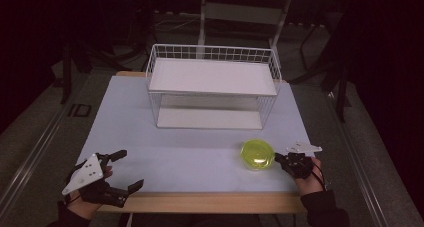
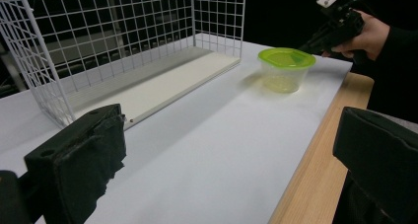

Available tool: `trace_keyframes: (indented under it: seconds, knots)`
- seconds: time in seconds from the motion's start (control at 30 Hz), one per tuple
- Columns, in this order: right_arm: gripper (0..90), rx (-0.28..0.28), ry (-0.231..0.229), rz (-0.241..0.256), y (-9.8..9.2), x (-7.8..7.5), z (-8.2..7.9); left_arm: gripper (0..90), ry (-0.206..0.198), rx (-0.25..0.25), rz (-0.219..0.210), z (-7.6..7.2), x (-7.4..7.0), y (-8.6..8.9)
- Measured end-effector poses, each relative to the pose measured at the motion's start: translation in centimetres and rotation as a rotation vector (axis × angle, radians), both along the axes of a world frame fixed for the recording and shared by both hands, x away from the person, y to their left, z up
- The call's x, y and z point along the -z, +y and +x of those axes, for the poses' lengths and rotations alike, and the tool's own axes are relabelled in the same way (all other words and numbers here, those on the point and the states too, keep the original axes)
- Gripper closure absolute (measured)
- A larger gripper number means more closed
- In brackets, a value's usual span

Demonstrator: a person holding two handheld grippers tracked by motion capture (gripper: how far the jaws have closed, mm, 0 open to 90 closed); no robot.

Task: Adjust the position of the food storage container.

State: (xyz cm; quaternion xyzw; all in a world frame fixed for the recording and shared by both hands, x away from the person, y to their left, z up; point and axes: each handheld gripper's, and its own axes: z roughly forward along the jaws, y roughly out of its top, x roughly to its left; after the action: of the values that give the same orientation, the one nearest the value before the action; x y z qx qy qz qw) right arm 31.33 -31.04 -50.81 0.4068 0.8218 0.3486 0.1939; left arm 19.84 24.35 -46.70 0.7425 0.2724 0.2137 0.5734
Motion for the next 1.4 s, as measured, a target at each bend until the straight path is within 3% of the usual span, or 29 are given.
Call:
trace_keyframes:
  seconds: [0.17,0.43,0.73,1.4]
  knots:
    - [89.7,-0.025,0.03,0.006,0.9,0.3,0.5,0.2,-0.001,-0.001,0.001,0.0,0.0,0.0]
    - [89.7,-0.067,0.047,-0.026,2.6,0.6,1.1,0.2,0.0,0.001,0.001,0.0,0.0,-0.1]
    - [89.7,-0.139,0.072,-0.034,5.6,0.8,1.6,0.2,-0.002,0.002,0.001,0.0,0.0,0.0]
    - [89.6,-0.232,0.073,-0.05,12.4,1.1,3.1,0.2,-0.002,0.011,0.006,-0.1,0.0,-0.1]
